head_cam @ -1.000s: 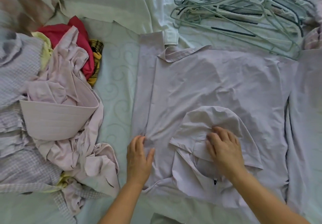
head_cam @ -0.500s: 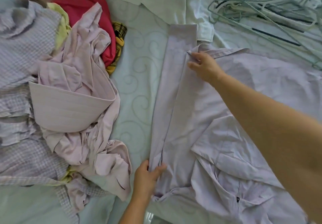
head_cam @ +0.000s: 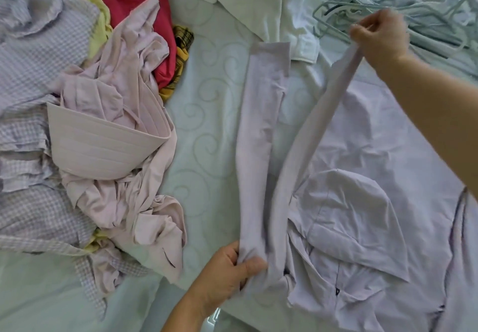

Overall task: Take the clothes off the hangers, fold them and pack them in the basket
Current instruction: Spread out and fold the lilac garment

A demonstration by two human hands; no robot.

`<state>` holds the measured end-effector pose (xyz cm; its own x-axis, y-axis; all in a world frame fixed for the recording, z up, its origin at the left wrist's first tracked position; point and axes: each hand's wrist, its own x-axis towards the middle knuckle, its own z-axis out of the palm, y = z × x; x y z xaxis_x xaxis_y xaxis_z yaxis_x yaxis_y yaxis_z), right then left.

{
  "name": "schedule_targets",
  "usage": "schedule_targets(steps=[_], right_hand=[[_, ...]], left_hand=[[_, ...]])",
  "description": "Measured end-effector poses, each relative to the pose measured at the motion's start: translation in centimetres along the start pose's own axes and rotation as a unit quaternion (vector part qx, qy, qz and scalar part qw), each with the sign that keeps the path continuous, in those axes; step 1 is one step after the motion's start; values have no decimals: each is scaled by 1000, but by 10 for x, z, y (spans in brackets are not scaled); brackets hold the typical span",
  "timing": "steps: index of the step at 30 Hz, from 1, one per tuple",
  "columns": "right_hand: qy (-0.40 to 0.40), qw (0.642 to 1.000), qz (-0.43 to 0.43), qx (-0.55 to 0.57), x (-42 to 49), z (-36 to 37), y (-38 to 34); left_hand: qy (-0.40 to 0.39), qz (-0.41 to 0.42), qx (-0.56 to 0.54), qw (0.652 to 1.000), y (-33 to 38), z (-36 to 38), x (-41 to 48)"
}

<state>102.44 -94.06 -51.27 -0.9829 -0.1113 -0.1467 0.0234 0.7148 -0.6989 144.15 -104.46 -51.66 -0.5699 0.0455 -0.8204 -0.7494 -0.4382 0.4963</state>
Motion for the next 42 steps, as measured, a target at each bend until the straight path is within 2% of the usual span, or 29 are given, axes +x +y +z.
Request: schedule_targets(steps=[3, 7, 9, 11, 13, 14, 15, 17, 20, 22, 25, 27, 28, 30, 32, 35, 36, 38, 40, 42], right_hand=[[3, 992, -16, -125, -1, -27, 24], [-27, 973, 9, -230, -36, -38, 61], [-55, 978, -49, -195, -70, -27, 73], [-127, 978, -89, -137, -112, -11, 87], [-220, 966, -65, -115, -150, 3, 103], [-241, 963, -35, -112, -165, 7, 108], [-228, 968, -16, -108, -178, 10, 111], [-164, 981, -39, -98, -193, 16, 101], [-170, 977, -93, -90, -213, 32, 67], [-222, 966, -58, -119, -224, 49, 53], [-302, 941, 101, -111, -224, 68, 47], [-294, 931, 216, -21, -219, 75, 44], [-283, 920, 259, 77, -215, 74, 41], [-273, 862, 326, 278, -206, 67, 32], [-252, 815, 346, 392, -194, 47, 26], [-224, 764, 336, 504, -185, -4, 30], [-203, 752, 334, 530, -185, -26, 39], [-153, 722, 325, 591, -192, -70, 59], [-116, 703, 300, 634, -208, -108, 83], [-100, 684, 276, 668, -222, -136, 110]], left_hand=[[-26, -15, 48, 998, -14, 32, 7], [-21, -90, 37, 995, -41, 62, 22], [-1, -110, 10, 994, -48, 66, 25], [11, -108, -6, 994, -51, 68, 27], [9, -101, -18, 995, -51, 70, 28], [6, -93, -21, 995, -51, 72, 28], [3, -85, -18, 996, -51, 74, 27], [0, -58, 1, 998, -49, 77, 26], [0, 11, 69, 998, -47, 84, 24], [-8, 51, 123, 991, -45, 88, 23], [-13, 85, 235, 968, -43, 93, 21], [-7, 104, 294, 950, -41, 94, 20], [-7, 116, 318, 941, -40, 94, 20], [-1, 133, 355, 926, -42, 95, 20], [13, 138, 370, 919, -43, 96, 18], [34, 148, 420, 895, -52, 95, 19], [47, 150, 449, 879, -56, 95, 19], [91, 167, 572, 798, -65, 95, 21], [101, 187, 641, 738, -72, 101, 17], [104, 249, 641, 719, -82, 106, 16]])
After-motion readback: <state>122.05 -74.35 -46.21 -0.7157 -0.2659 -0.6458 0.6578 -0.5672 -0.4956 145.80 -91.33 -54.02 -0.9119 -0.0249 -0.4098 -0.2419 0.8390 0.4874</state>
